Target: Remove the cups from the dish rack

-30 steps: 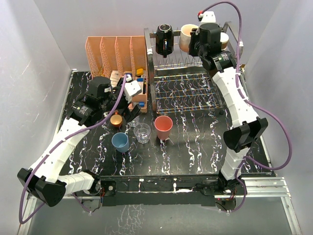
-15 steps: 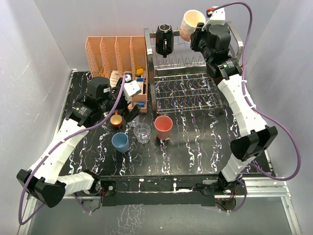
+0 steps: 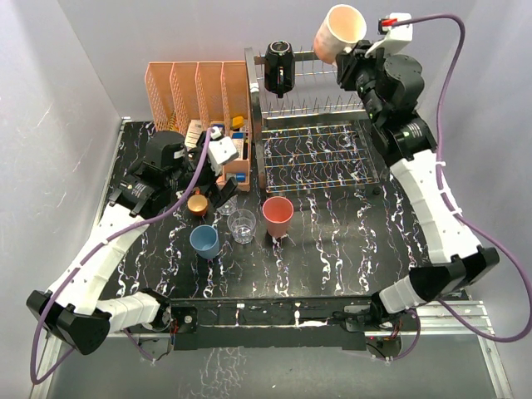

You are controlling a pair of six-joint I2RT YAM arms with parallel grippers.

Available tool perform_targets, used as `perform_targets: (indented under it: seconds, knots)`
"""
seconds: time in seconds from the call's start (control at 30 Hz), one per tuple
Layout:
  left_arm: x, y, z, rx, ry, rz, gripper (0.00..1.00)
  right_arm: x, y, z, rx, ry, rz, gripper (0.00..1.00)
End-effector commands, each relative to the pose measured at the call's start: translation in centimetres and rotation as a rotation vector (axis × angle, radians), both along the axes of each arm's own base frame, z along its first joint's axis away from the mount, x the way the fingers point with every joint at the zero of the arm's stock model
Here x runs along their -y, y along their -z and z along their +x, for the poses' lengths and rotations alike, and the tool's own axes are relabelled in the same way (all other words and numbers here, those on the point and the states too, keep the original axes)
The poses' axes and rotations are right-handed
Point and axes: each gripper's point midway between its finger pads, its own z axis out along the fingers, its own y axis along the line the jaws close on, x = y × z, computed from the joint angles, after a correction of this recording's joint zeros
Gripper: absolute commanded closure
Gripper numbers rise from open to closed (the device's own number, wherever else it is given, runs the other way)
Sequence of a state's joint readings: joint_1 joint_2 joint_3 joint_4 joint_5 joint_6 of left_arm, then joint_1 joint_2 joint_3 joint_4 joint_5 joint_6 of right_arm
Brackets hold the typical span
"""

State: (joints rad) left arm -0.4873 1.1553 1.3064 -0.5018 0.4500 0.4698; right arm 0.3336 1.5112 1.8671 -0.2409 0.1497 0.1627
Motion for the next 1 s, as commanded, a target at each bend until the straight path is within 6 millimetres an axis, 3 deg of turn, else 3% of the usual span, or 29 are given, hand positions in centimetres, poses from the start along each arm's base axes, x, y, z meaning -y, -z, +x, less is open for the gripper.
perform_targets:
  seconds: [0.0,0.2,0.53,0.77,0.97]
  knots:
    - [0.1,-0.6,-0.7,0.021,0.018,-0.023,0.04,1.4,-7.5,-6.3,0.223,-0.044,0.066,0.92]
    - [0.2,-0.1,-0.3,-0.001,0.007,-0.019,0.04,2.3,-5.3,-11.9,0.157,-0.098,0.059,0.92]
    - [0.3,1.4,0.9,-0.051,-0.045,-0.008,0.03,2.7,1.6,-18.6,-0.042,-0.189,0.096,0.93]
    - [-0.3,3.3,2.1,-0.123,-0.132,0.023,0.03,2.5,9.5,-20.5,-0.227,-0.218,0.107,0.92]
    - [-0.5,4.0,2.8,-0.171,-0.184,0.028,0.03,1.7,17.3,-19.6,-0.398,-0.214,0.128,0.92]
